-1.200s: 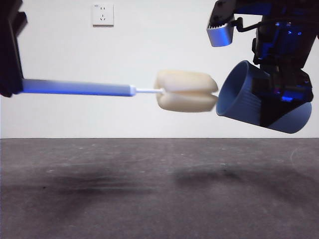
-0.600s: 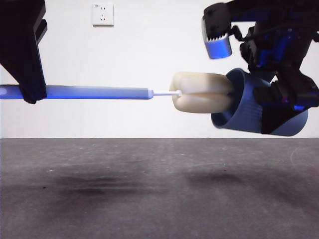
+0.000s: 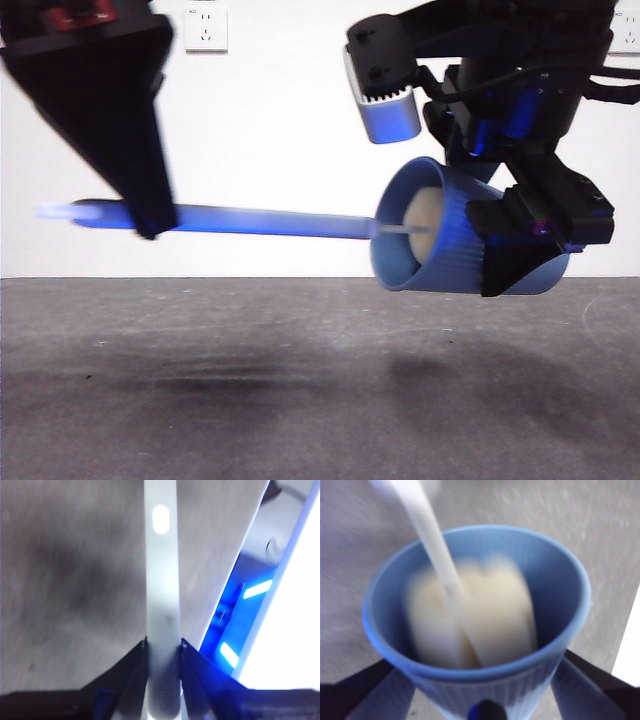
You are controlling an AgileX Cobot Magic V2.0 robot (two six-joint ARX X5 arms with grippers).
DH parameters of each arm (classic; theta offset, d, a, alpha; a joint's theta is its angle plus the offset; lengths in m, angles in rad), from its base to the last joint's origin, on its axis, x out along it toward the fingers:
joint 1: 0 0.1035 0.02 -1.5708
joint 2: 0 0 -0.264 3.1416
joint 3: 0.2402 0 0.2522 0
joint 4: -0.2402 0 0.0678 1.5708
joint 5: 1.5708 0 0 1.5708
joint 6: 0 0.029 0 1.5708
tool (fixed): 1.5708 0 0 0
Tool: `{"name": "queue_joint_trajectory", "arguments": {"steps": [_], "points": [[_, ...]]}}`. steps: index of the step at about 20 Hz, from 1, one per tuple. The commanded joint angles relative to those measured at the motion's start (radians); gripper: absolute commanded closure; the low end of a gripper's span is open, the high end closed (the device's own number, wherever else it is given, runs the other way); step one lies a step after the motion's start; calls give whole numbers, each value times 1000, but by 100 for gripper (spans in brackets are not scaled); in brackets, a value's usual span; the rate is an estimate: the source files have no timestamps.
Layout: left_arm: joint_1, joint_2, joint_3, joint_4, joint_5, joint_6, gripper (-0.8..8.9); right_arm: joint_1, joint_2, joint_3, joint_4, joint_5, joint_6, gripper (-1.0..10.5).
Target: Pick up the cup brush,pick up the cup,insert the brush into the cup,clean the cup,put the cup brush back,put the cup back to the fixed position on the table
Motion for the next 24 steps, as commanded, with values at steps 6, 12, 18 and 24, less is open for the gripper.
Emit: {"name": "queue_joint_trajectory", "arguments": {"steps": [6,12,18,24], "points": [[-4,7,2,11,24,-58,822,55,35,2,13,32,11,963],[-4,-37,2,-180,-68,-70,822,26,35,2,-11,79,11,963],[-4,-73,2,-237,-68,-73,822,26,35,2,-10,74,11,963],[-4,-43,2,-70,0,-74,822,30,35,2,10,71,11,963]]}}
